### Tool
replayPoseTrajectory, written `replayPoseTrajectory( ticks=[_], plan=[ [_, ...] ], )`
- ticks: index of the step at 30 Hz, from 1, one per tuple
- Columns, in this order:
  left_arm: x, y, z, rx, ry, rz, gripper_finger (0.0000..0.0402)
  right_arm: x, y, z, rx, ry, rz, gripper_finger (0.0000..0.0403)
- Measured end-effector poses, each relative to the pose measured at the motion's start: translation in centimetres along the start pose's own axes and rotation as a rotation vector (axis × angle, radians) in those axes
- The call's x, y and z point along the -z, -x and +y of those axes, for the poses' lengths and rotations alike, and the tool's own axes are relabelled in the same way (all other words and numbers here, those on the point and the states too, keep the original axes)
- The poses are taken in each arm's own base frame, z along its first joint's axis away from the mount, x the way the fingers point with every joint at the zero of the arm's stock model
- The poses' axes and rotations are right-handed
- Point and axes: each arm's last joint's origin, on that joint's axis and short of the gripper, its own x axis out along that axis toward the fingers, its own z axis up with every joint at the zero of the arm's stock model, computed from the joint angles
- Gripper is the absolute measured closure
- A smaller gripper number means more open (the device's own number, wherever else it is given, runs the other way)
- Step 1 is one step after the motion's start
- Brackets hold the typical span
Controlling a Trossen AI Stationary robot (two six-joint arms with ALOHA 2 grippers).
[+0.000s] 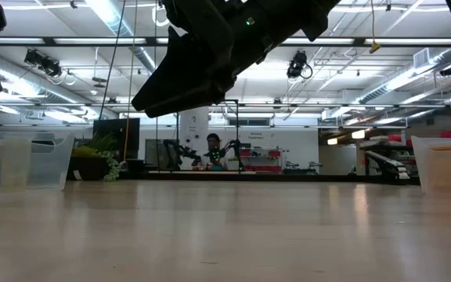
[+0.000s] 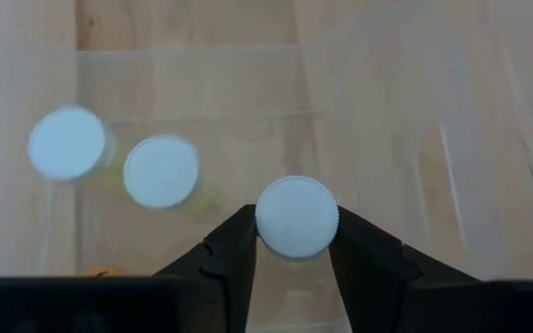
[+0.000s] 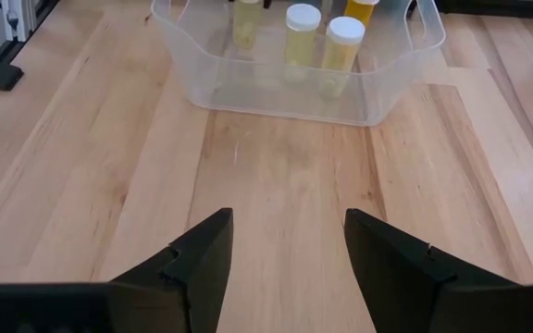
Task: Pick and place medicine bottles into bin by pill shape (circle, oval)
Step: Put the small light yellow pill bottle into the left transparent bin, then return to Home Position
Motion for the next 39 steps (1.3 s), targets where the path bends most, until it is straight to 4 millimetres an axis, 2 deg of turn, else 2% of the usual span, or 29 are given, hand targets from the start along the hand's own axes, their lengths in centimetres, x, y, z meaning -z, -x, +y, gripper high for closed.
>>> replayPoseTrajectory(
  ticks=[6,18,32,39],
  plan=[
    [0.2,-1.1,-0.4,0.021,-0.071,-0.051,0.0266,0.0,0.0,0.0,-0.001,0.001,-0.002,0.0186],
    [0.3,-1.3,-0.4,0.004,-0.143,-0.051,0.0268,-0.2,0.0,0.0,-0.006,0.005,-0.017,0.0186],
    [0.6,-1.3,-0.3,0.016,-0.209,-0.001,0.0244,-0.2,0.0,0.1,-0.014,0.006,-0.015,0.0186],
    [0.6,-1.3,-0.2,0.016,-0.199,0.002,0.0208,-0.2,0.0,0.1,-0.018,0.006,-0.015,0.0186]
  ],
)
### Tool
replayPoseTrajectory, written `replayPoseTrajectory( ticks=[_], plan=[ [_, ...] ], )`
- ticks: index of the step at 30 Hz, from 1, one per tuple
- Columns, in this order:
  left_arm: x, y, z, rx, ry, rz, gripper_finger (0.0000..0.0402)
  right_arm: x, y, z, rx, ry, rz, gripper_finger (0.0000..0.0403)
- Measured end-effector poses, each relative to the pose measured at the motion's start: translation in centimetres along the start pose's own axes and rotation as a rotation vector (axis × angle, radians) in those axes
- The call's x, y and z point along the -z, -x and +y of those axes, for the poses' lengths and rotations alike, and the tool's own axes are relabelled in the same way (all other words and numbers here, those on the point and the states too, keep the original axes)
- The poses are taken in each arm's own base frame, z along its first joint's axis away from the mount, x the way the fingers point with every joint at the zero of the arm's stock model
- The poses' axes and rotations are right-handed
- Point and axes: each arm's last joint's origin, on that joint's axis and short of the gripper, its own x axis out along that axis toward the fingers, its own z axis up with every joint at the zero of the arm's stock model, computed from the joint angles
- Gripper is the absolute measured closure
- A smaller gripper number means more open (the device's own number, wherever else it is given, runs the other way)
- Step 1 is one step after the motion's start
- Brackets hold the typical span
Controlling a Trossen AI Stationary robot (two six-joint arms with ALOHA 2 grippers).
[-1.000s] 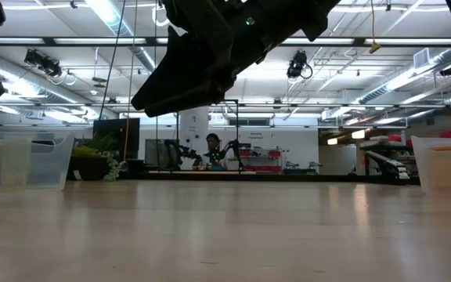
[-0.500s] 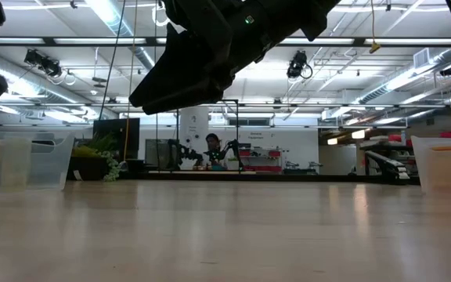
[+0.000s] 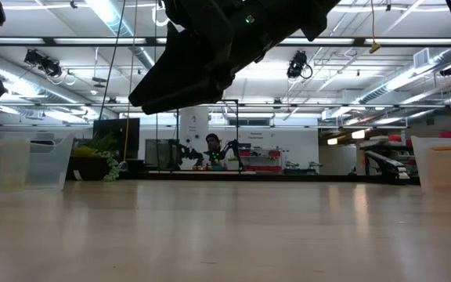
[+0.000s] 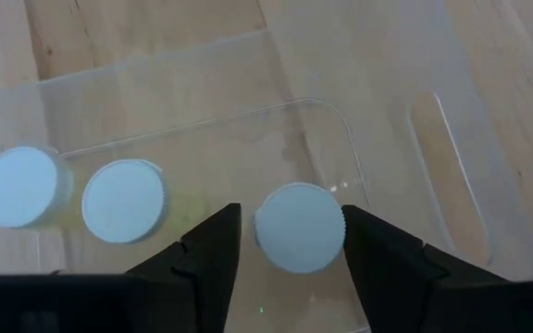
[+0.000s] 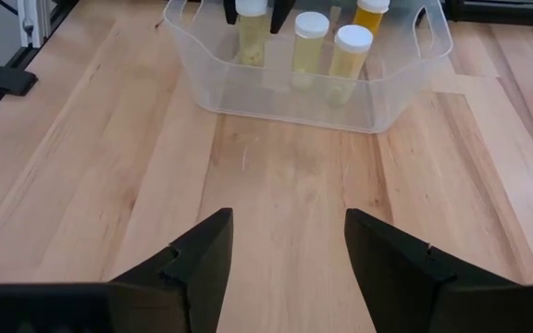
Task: Pick and place medicine bottles into bin by pill shape (circle, oval)
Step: Return to Home Position
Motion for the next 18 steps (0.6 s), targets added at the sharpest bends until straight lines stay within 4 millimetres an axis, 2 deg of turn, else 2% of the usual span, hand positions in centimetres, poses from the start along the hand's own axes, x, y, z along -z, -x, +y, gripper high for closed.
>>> replayPoseTrajectory(
  ticks=[7,18],
  plan=[
    [-1.0,0.9,-0.2,0.005,0.021,-0.005,0.0181,0.0,0.0,0.0,-0.007,0.007,0.001,0.0186],
    [-2.5,2.7,-0.2,-0.036,0.011,0.000,0.0215,0.0,0.0,0.1,-0.025,0.009,0.003,0.0186]
  ],
)
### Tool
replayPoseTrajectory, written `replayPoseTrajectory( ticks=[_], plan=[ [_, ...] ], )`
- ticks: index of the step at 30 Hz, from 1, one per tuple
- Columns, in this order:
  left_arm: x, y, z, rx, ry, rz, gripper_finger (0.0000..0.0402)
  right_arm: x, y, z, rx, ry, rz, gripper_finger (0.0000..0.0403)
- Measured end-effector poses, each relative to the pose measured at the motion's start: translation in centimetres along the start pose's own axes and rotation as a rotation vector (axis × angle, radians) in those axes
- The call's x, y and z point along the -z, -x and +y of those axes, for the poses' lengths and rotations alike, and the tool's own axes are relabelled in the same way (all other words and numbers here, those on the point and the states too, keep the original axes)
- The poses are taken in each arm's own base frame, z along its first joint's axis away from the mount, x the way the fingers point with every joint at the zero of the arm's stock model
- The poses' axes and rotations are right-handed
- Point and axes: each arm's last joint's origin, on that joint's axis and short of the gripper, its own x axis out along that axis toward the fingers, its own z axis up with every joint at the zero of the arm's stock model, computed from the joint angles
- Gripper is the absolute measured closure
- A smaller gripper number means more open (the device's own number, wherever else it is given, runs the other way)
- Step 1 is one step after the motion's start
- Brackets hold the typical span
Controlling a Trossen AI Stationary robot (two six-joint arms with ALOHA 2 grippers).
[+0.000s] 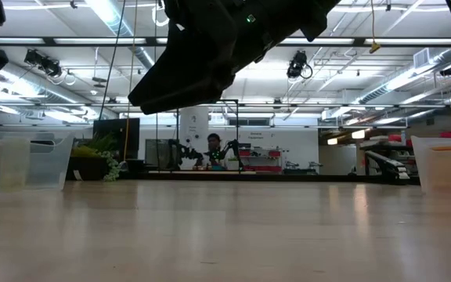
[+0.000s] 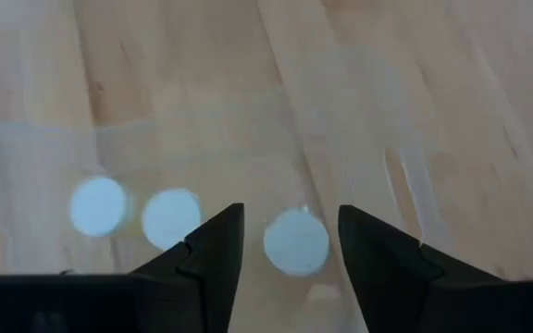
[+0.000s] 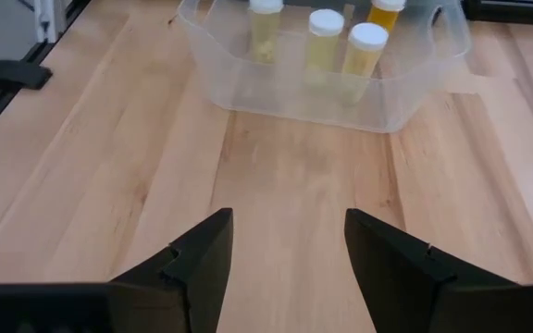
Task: Pick and place medicine bottles into bin by pill shape (circle, oval)
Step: Return to Home Position
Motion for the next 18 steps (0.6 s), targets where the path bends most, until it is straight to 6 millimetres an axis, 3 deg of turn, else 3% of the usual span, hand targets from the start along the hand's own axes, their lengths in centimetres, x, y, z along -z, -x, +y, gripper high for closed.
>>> replayPoseTrajectory(
  ticks=[7,15,18],
  plan=[
    [-1.1,0.9,0.1,-0.059,0.084,-0.087,0.0219,-1.2,1.6,-0.1,-0.015,0.039,-0.036,0.0190],
    [-1.5,2.0,0.9,-0.123,0.163,-0.219,0.0237,-2.3,5.5,-0.6,0.004,0.062,-0.128,0.0206],
    [-1.7,2.1,1.5,-0.145,0.178,-0.238,0.0247,-1.7,6.9,-0.9,0.003,0.058,-0.183,0.0215]
  ],
)
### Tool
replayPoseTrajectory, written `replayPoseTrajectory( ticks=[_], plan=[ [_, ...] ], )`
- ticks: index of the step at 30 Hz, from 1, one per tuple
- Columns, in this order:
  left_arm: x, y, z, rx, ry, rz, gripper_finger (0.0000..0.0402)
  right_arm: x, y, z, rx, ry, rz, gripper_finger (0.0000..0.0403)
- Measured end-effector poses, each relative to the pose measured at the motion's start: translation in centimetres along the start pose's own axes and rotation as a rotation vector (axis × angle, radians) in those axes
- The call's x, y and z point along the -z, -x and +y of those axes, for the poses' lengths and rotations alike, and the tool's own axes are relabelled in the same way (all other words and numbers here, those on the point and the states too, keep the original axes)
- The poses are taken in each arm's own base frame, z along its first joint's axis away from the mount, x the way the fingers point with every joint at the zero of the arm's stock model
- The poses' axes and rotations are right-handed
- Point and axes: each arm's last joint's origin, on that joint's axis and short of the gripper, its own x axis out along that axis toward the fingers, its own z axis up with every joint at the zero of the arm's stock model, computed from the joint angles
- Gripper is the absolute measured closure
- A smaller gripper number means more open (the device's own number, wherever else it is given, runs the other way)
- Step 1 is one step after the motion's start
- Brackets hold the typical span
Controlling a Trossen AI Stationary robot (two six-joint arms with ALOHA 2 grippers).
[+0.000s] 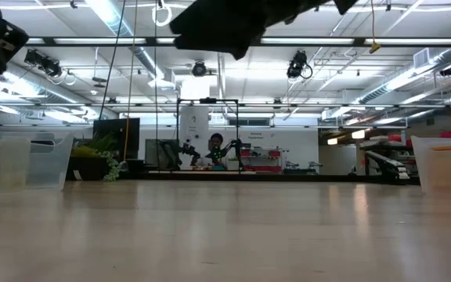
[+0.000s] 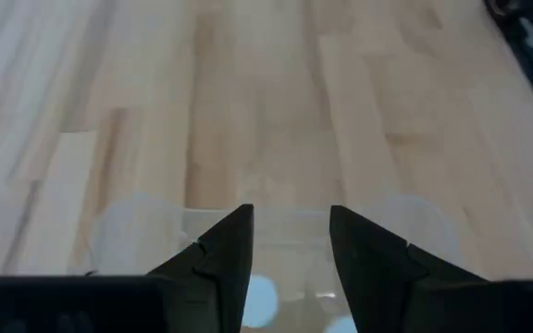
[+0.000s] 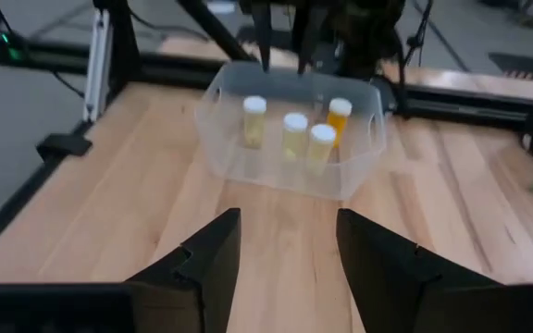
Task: Pick and place medicine bottles into bin by pill shape (circle, oval)
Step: Return to Home Position
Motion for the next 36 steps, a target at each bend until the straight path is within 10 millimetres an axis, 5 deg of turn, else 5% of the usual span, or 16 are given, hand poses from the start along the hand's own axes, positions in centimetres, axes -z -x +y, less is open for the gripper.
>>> replayPoseTrajectory(
  ticks=[15,24,36],
  plan=[
    [-2.5,-1.5,2.0,-0.062,-0.070,-0.054,0.0315,1.4,7.9,-1.3,0.029,-0.036,-0.219,0.0243],
    [-3.2,-0.1,4.0,-0.082,-0.053,-0.138,0.0350,2.1,12.1,-2.1,0.090,-0.062,-0.288,0.0245],
    [-3.9,0.7,5.4,-0.117,-0.010,-0.219,0.0376,0.6,16.6,-4.4,0.123,-0.074,-0.342,0.0245]
  ],
)
